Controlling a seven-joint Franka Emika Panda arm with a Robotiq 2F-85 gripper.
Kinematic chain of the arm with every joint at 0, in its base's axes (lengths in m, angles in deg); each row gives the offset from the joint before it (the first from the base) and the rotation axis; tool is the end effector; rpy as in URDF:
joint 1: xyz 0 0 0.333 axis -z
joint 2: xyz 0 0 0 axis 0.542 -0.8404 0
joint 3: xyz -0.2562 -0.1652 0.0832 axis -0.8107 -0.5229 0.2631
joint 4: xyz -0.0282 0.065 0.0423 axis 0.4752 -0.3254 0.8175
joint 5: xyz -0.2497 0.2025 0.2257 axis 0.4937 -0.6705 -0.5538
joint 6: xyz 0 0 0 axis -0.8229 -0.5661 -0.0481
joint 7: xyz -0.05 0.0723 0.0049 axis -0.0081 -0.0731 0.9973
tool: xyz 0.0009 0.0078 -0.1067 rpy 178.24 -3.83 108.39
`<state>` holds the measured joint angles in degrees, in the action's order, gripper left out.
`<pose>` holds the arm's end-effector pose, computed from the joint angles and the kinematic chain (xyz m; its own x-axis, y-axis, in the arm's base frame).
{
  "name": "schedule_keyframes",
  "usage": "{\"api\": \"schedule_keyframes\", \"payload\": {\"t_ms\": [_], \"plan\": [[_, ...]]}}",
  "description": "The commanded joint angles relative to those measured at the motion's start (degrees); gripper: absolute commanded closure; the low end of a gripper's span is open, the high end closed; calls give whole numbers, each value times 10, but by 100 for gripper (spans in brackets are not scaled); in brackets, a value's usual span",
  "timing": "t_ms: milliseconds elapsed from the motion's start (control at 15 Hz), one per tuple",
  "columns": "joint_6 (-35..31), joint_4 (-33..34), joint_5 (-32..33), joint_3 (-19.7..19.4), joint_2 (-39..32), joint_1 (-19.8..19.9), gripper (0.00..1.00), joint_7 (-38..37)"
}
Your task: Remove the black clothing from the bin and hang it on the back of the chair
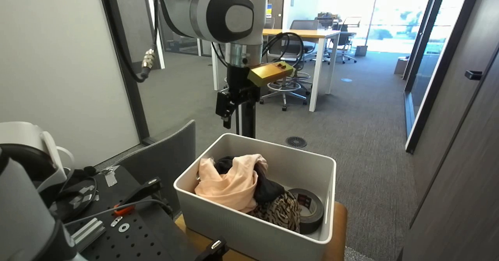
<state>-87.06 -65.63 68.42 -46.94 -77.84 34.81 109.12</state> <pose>0.4565 0.0710 0.2567 -0.0981 0.9920 0.0797 0.9949 0.0996 -0.0153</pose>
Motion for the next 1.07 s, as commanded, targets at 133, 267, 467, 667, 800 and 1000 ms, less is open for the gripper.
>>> {"api": "schedule_keyframes", "payload": {"t_ms": [133,267,467,667,800,1000], "plan": [[12,39,-34,-3,-58,-36,0,89],[12,50,-25,-1,-90,-37,0,97],[21,70,-20,5,-139,-30,0,113],[25,92,-3,7,-190,-27,0,121],[33,110,17,4,-222,-27,0,121],[44,133,60,-3,-256,-28,0,115]]}}
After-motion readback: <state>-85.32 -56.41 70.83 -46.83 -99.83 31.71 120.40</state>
